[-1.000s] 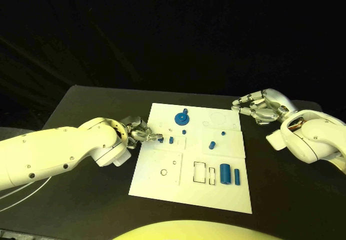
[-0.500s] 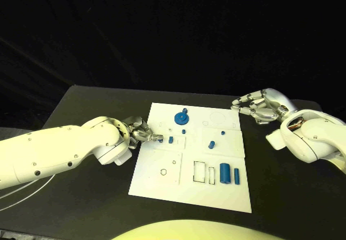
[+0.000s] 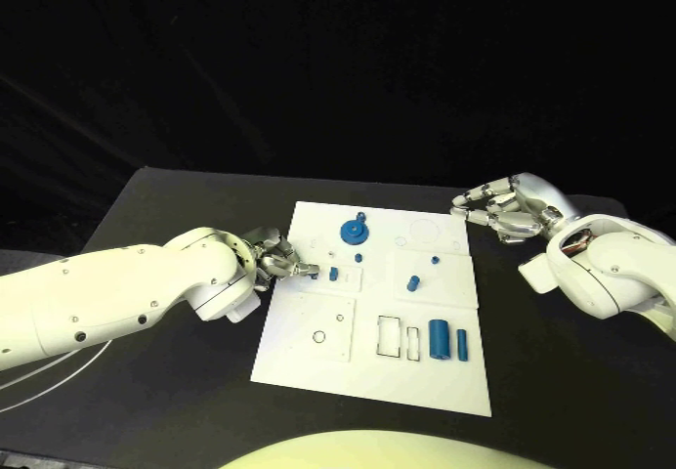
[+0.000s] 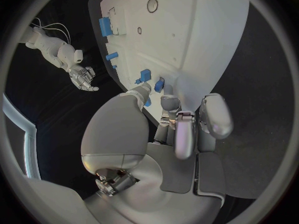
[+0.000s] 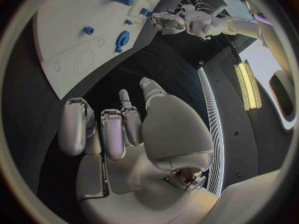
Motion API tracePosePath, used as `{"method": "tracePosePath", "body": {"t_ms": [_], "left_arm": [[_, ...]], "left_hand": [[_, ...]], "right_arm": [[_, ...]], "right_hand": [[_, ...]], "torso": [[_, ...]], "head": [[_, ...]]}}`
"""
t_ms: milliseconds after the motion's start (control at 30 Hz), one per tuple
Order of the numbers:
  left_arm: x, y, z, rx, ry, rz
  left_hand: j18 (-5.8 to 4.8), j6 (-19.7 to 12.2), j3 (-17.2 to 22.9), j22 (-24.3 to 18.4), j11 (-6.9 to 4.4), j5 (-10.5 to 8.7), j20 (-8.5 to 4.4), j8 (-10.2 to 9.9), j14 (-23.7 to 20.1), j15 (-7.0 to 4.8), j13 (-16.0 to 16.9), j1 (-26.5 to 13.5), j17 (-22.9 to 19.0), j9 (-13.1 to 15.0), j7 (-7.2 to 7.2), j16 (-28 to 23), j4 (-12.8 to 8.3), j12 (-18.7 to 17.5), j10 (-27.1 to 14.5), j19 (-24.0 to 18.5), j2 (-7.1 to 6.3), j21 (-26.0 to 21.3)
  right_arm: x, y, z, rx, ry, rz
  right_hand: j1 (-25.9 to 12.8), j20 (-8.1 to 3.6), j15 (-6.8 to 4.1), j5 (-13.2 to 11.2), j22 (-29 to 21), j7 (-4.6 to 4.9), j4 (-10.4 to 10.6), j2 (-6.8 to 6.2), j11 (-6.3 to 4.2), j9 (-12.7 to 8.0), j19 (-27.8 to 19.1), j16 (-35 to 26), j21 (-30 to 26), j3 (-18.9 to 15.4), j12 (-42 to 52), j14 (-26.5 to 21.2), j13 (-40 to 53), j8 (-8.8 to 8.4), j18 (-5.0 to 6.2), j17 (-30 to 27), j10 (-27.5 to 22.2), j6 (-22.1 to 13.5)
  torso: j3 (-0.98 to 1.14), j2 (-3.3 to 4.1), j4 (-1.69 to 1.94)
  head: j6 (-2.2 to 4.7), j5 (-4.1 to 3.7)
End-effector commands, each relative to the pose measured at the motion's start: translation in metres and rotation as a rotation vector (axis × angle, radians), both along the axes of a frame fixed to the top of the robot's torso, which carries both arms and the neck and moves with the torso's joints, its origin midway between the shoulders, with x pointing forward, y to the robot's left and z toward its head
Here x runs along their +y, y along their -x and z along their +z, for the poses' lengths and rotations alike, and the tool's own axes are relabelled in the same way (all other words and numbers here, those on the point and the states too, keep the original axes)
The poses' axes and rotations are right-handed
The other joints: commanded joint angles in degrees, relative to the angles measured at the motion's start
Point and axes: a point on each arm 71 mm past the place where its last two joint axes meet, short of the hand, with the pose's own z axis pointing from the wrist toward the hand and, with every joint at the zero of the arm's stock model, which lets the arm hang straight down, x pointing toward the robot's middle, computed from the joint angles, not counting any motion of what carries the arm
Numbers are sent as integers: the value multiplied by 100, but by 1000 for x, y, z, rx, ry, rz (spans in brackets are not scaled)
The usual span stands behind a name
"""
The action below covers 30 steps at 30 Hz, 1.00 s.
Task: Assemble the parts on the task board
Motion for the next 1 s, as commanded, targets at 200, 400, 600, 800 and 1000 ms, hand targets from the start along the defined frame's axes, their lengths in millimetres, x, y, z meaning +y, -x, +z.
{"method": "tracePosePath", "body": {"t_ms": [200,400,600,800,1000], "left_arm": [[-5,0,-1,6,-3,-21],[-6,-1,-1,9,-3,-26],[-7,-1,-1,12,1,-28],[-8,-2,-2,14,3,-28],[-8,-2,-2,17,4,-30]], "left_hand": [[-62,-6,85,18,-13,2,-20,41,509,-33,-8,114,1197,-16,-12,26,2,-38,-43,4,6,11],[-63,9,118,27,-20,2,-21,65,512,-38,-7,157,1204,-20,-20,31,-2,-34,-36,6,13,17],[-64,24,169,35,-30,2,-24,95,514,-46,-12,221,1211,-26,-32,35,-7,-34,-30,7,31,23],[-64,28,302,40,-45,2,-33,132,515,-58,-26,332,1214,-41,-47,36,-2,-42,-25,6,168,26],[-64,11,488,50,-66,2,-46,175,515,-76,-50,517,1214,-51,-69,36,-45,-59,-29,6,369,31]], "right_arm": [[2,1,0,-5,4,11],[2,1,0,-5,4,12],[2,1,0,-5,4,12],[1,1,0,-4,5,11],[2,2,0,-6,4,12]], "right_hand": [[-65,-11,10,30,221,0,2,-9,-22,6,-11,-24,-16,-32,10,339,526,27,109,747,-14,-49],[-65,-11,10,30,221,0,2,-9,-22,6,-11,-24,-16,-32,10,339,526,27,109,747,-14,-49],[-65,-11,10,30,221,0,2,-9,-22,6,-11,-24,-16,-32,10,339,526,27,109,747,-14,-49],[-65,-11,10,30,221,0,2,-9,-22,6,-11,-24,-16,-32,10,339,526,27,109,747,-14,-49],[-64,-11,10,36,227,-1,2,-1,-22,8,-7,-18,-9,-38,15,342,531,28,107,754,-9,-50]], "torso": [[0,0,3],[1,-2,1],[1,3,-1],[0,1,1],[-1,-1,1]], "head": [[-2,-6],[3,-9],[0,-16],[-2,-26],[-7,-31]]}}
